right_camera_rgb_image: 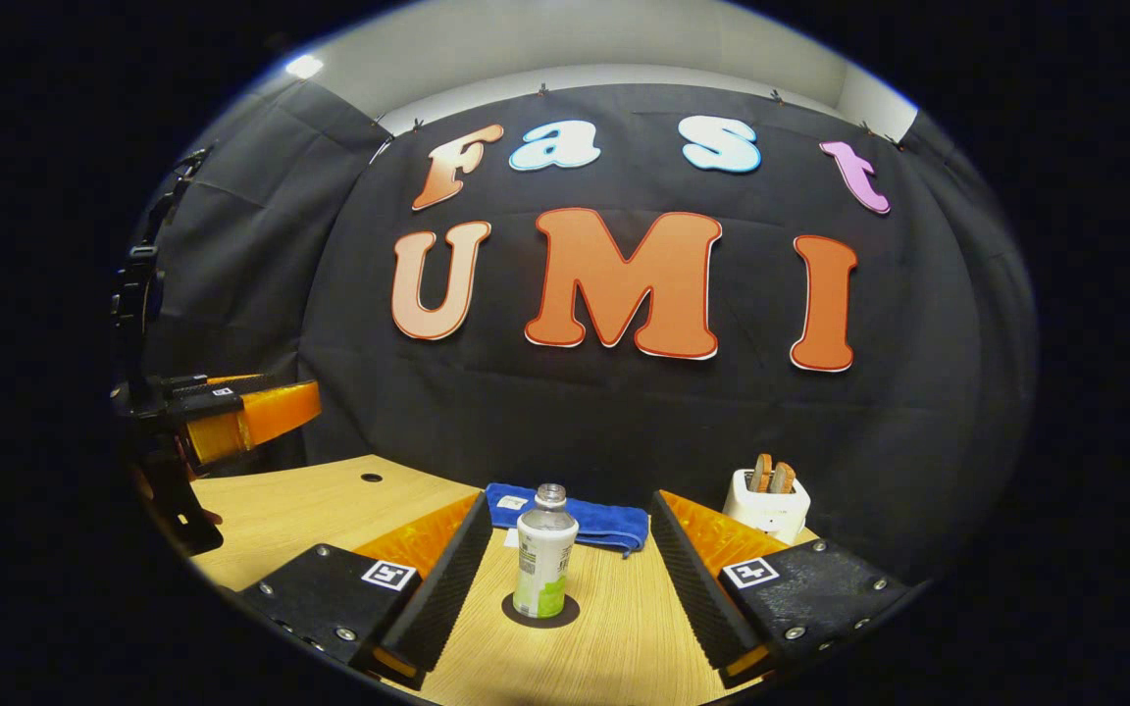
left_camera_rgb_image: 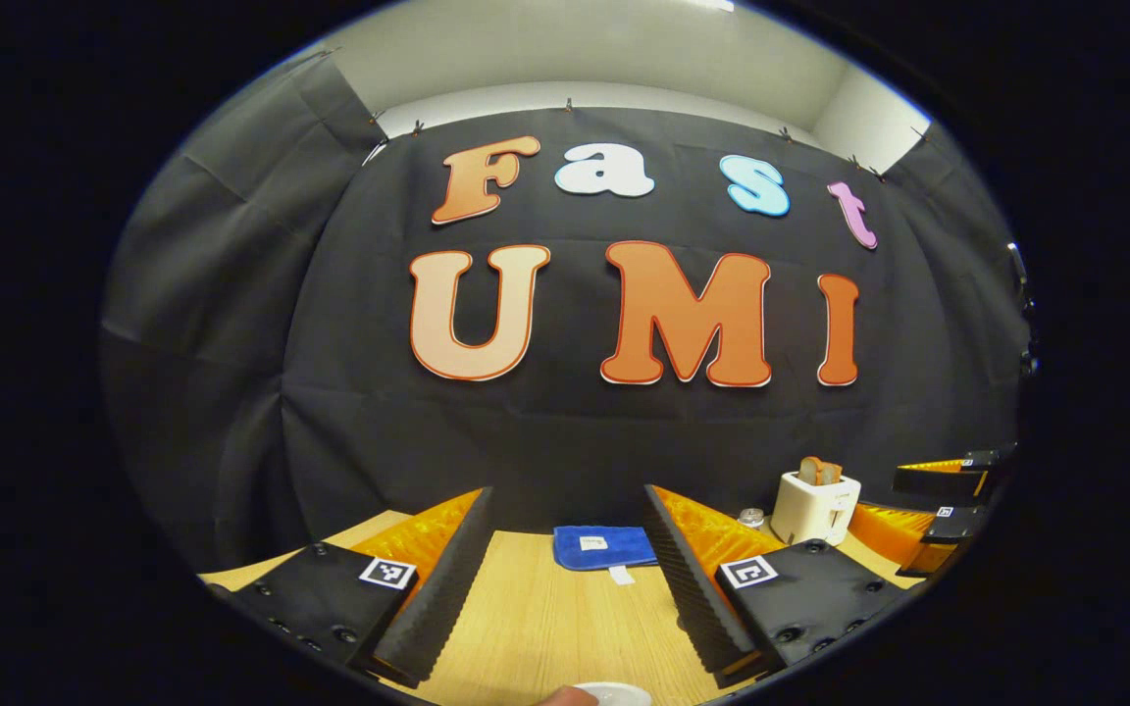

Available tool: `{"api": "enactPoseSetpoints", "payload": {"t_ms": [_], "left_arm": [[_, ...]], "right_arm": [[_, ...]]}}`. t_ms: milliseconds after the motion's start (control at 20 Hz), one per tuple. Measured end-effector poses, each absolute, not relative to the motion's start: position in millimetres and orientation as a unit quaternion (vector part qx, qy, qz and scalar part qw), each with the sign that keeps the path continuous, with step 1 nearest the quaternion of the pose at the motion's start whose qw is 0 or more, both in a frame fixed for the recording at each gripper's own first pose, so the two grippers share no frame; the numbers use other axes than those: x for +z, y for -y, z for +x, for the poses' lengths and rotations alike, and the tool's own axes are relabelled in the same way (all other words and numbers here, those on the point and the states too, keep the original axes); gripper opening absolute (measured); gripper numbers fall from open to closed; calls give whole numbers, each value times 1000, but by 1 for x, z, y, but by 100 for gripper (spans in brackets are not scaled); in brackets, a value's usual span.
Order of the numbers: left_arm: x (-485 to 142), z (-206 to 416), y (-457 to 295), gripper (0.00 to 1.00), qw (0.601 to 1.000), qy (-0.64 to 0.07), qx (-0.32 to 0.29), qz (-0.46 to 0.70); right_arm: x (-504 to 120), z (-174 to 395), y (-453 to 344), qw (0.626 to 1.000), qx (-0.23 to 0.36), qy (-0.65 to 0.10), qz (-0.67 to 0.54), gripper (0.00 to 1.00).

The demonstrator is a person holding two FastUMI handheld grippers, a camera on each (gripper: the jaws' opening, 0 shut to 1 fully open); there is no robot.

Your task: Open the teacup lid with one hand, grasp the water bottle and pour water into the teacup with the other hand; after pouring, place the water bottle on the coaster and then close the teacup lid.

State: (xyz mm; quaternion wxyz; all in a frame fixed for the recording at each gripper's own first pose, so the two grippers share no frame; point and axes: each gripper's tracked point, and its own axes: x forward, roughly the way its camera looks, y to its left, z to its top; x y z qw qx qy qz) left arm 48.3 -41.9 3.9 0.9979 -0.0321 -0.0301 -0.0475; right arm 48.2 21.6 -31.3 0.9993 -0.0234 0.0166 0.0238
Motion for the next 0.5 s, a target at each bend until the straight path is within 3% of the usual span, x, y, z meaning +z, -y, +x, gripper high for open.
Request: {"api": "enactPoseSetpoints", "payload": {"t_ms": [500], "left_arm": [[-1,45,52,97,998,28,-44,-41]], "right_arm": [[-26,39,-9,1000,23,-10,-8,98]]}}
